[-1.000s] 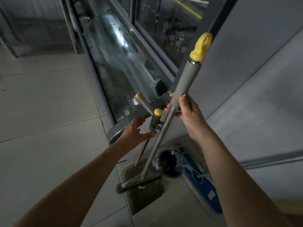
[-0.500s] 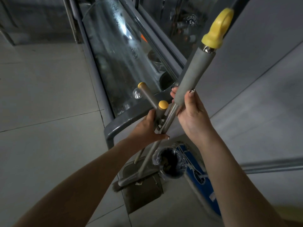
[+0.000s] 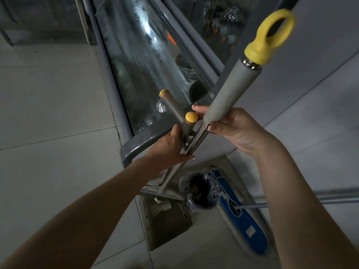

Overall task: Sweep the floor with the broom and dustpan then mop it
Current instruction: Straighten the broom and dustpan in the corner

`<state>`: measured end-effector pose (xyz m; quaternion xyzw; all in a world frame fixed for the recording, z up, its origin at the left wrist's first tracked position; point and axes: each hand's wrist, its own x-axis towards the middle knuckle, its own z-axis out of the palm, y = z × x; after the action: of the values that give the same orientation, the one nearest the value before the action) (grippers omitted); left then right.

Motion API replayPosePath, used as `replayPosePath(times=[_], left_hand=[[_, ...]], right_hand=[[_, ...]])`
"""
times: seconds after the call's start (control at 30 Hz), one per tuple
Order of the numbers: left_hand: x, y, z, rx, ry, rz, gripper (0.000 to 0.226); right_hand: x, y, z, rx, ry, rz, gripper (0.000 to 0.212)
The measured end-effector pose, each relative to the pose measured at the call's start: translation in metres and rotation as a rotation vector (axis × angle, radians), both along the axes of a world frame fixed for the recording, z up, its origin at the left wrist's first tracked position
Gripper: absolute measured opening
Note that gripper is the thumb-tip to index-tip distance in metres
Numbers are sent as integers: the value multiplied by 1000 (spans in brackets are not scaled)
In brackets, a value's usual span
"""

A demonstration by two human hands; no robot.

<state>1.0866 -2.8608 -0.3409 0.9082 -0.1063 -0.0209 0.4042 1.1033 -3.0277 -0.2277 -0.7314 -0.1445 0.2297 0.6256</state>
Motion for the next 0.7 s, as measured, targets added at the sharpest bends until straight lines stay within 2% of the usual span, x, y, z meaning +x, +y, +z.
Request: replayPosePath(times=[0.13, 0.3, 0.47, 0.7], left_hand=[[1, -1, -9, 40, 1, 17, 78], [2, 0, -17, -6, 99, -13, 87], [4, -6, -19, -64, 140, 56, 87], [7, -11, -17, 75, 155, 104, 82]], right_hand=[[-2, 2, -6, 7, -2, 9, 45], [1, 2, -7, 70, -6, 27, 40], [6, 2, -7, 156, -63, -34, 40], [7, 6, -9, 184, -19, 36, 48]])
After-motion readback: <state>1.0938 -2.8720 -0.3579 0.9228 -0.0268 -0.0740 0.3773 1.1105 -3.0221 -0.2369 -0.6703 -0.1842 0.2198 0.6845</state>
